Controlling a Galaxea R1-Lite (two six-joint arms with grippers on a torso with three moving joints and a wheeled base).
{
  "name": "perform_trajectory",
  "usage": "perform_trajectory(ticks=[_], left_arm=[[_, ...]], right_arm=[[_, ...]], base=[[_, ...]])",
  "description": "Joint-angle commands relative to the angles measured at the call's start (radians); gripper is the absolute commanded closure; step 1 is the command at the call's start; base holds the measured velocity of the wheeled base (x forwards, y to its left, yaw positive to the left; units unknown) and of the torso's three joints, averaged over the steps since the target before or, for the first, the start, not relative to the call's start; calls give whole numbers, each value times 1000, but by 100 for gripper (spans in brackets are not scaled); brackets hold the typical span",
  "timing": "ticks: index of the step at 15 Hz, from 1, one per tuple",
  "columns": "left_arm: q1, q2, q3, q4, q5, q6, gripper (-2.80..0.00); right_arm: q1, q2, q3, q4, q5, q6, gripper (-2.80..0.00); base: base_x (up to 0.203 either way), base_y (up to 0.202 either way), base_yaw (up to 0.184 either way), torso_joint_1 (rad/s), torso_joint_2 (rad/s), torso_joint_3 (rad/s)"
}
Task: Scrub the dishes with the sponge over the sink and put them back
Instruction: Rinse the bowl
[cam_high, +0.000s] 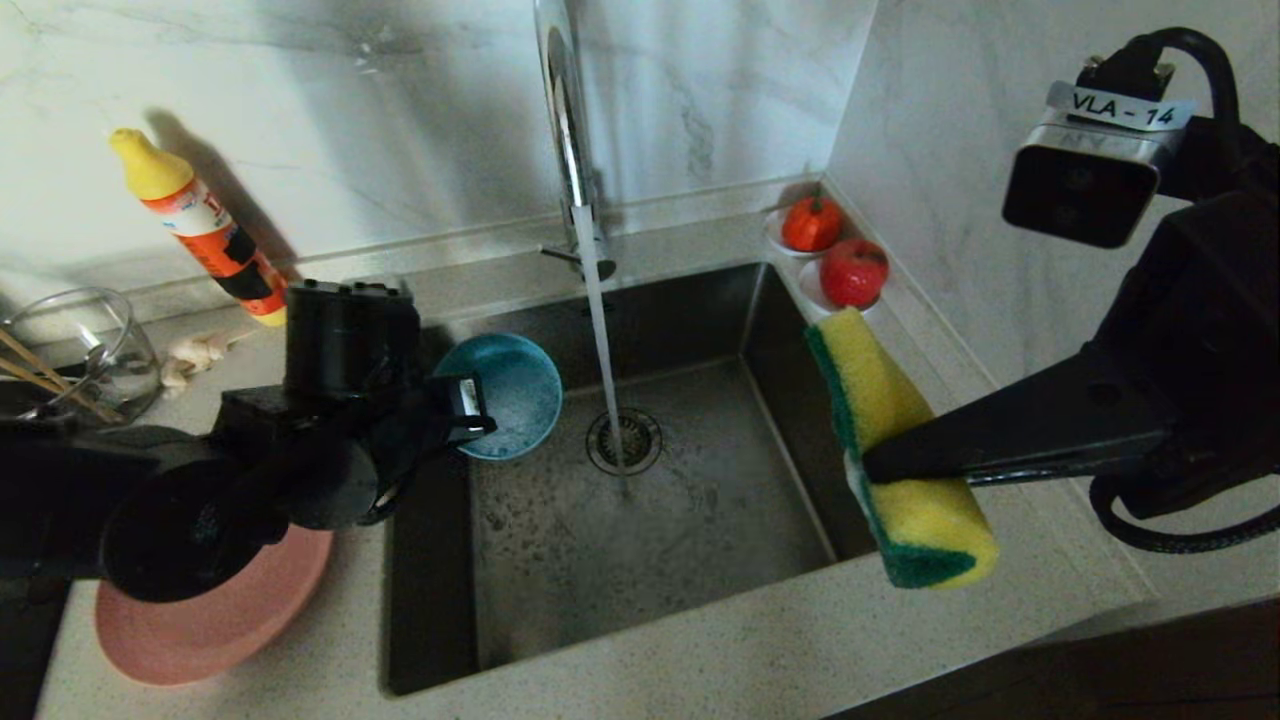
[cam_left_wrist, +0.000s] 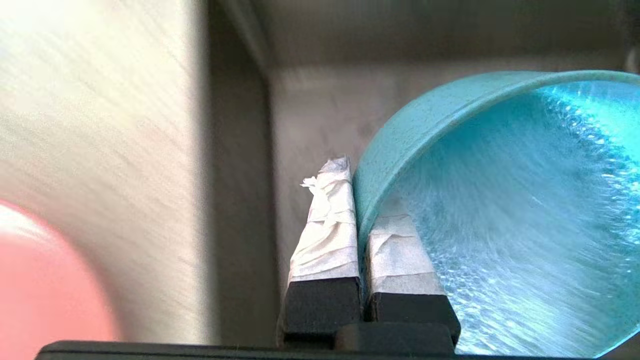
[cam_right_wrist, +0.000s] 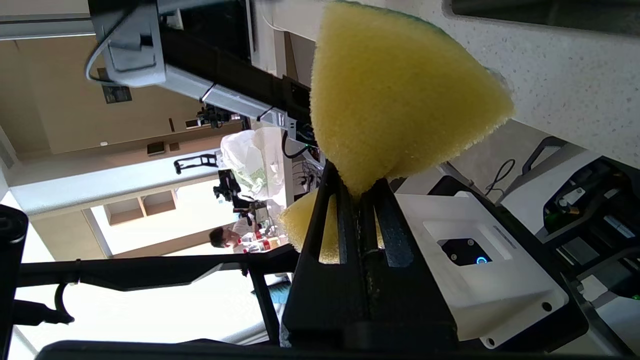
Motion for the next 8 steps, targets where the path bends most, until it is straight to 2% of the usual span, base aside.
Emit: perform_trajectory(ticks=[1,4,8], left_arm=[[0,-68,91,-211,21,99,0],[0,-109,158,-405,30,194,0],[-3,-139,184,-522,30,252,0]], right_arm=[[-2,5,-1,2,4,3,0],[-3,16,-1,-3,4,3,0],[-5,19,-3,-4,4,3,0]], base=[[0,0,0,0,0,0],[0,0,0,0,0,0],[0,0,0,0,0,0]])
